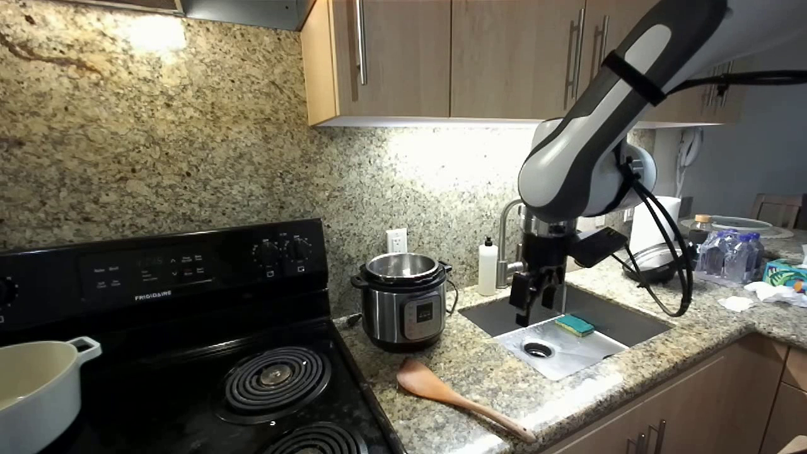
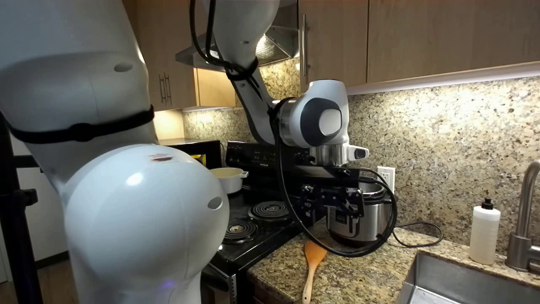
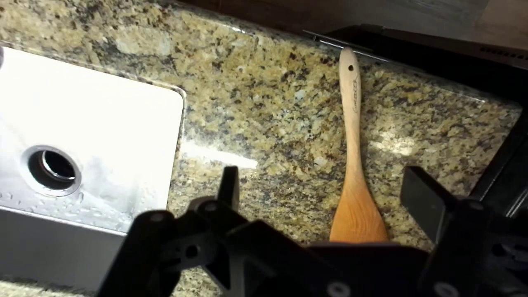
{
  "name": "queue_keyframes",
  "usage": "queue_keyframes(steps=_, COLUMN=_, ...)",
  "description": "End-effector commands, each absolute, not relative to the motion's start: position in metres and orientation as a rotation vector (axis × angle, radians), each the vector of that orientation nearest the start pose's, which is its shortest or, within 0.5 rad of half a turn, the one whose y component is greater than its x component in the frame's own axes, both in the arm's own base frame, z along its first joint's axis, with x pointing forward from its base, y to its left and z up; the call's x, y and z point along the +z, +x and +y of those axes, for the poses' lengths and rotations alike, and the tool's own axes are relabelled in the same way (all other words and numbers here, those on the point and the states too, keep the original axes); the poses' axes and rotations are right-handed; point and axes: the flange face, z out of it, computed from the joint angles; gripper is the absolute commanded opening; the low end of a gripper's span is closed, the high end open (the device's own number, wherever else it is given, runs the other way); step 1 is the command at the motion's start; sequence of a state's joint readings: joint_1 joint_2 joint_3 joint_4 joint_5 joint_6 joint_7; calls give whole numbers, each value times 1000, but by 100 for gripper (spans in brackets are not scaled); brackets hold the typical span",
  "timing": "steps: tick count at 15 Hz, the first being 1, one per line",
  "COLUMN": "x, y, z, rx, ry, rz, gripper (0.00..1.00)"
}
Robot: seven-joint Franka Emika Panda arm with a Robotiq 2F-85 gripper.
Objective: Remove the wooden spoon from the cooker and pot it on the counter
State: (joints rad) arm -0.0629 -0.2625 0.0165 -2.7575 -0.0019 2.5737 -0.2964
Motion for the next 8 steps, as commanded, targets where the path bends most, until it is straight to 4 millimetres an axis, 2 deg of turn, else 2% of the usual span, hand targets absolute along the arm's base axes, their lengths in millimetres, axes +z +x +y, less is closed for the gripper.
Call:
queue_keyframes(steps=1, x=334, y=394, z=2, rx=-137, ry=-3184, rz=-311, gripper=100)
queue_keyframes(steps=5, x=373, y=414, z=32, rx=-179, ry=-3209, rz=-195, gripper=100)
queue_keyframes(steps=8, x=384, y=426, z=49, rx=-160, ry=-3156, rz=-71, gripper=100)
